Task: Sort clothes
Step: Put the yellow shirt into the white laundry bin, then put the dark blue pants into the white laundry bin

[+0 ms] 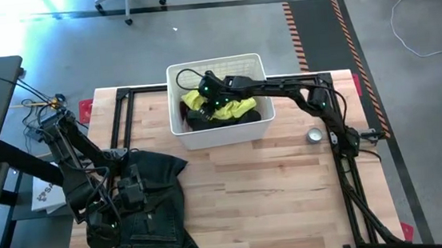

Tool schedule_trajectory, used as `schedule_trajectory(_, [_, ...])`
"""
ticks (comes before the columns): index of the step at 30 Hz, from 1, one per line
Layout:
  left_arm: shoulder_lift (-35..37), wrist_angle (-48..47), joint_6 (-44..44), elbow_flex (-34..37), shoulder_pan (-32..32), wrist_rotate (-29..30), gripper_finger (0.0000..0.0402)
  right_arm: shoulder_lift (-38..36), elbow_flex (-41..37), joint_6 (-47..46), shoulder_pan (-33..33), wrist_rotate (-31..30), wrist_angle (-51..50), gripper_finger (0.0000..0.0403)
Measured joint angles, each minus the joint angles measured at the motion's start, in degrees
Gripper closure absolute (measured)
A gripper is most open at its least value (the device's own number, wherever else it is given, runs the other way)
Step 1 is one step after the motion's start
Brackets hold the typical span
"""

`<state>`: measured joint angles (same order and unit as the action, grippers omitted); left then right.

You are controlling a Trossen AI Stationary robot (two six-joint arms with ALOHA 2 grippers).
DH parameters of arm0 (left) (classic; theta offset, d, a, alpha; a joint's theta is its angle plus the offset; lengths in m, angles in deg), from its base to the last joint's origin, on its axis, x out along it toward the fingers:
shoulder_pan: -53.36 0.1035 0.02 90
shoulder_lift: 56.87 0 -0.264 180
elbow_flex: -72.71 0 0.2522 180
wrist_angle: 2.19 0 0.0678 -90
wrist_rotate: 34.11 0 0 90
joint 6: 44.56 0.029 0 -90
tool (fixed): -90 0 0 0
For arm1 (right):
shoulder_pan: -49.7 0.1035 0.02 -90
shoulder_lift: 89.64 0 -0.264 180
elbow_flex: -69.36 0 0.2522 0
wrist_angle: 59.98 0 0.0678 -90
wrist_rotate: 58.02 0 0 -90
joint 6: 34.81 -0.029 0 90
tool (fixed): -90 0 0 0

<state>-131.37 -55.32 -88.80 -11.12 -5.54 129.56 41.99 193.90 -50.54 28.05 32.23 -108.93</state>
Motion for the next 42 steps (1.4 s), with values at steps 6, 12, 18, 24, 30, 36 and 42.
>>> schedule_trajectory(6, [0.00, -0.36, -1.62, 0.00, 0.00, 0.04, 0.0326, -10.35, 0.69, 7.48, 3.21, -12.95, -0.63, 0.0236])
schedule_trajectory(12, [0.00, -0.70, -3.02, 0.00, -0.02, -0.69, 0.0326, -22.25, 0.80, 18.04, 13.18, -25.75, -4.01, 0.0236])
schedule_trajectory(18, [-0.18, -2.18, -4.54, 0.00, 0.07, -4.28, 0.0326, -29.02, 0.90, 22.05, 26.61, -28.25, -12.47, 0.0236])
schedule_trajectory(24, [-0.38, -8.69, 2.32, 0.00, 3.06, -13.03, 0.0326, -29.31, 0.70, 12.58, 40.70, -30.77, -31.00, 0.0236])
schedule_trajectory(30, [1.36, -21.66, -4.65, 0.00, 14.87, -35.17, 0.0326, -29.61, -4.73, -3.63, 54.31, -40.48, -38.92, 0.0236])
schedule_trajectory(36, [1.42, -33.24, -1.01, 0.00, 30.30, -57.98, 0.0315, -29.72, -11.67, -17.61, 63.52, -48.22, -39.49, 0.0236])
schedule_trajectory(42, [1.42, -38.91, 7.18, 0.00, 46.30, -68.93, 0.0263, -29.72, -15.93, -26.76, 66.39, -48.47, -39.37, 0.0236])
